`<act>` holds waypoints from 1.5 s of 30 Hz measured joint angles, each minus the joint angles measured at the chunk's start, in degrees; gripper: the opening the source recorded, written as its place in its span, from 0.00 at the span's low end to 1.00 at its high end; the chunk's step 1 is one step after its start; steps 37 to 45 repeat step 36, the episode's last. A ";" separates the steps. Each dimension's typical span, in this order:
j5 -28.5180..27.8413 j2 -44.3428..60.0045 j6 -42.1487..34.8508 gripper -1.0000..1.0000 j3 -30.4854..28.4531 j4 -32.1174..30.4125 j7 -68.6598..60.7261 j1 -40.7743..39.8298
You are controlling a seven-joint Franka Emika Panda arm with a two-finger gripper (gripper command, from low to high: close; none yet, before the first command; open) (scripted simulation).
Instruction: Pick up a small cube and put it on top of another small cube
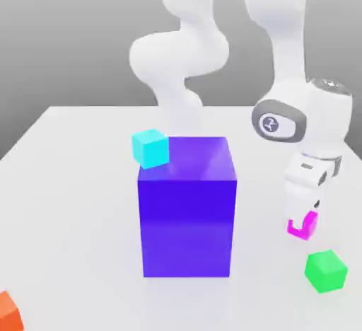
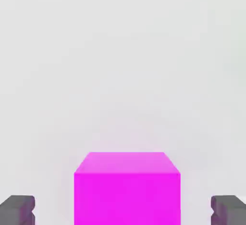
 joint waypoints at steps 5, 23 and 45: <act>-0.32 0.75 0.65 0.00 -1.24 0.13 0.27 1.17; 19.38 -12.73 -17.80 0.00 10.64 5.31 -20.83 -12.48; 12.97 -0.70 -17.53 1.00 5.40 16.57 -23.81 -14.53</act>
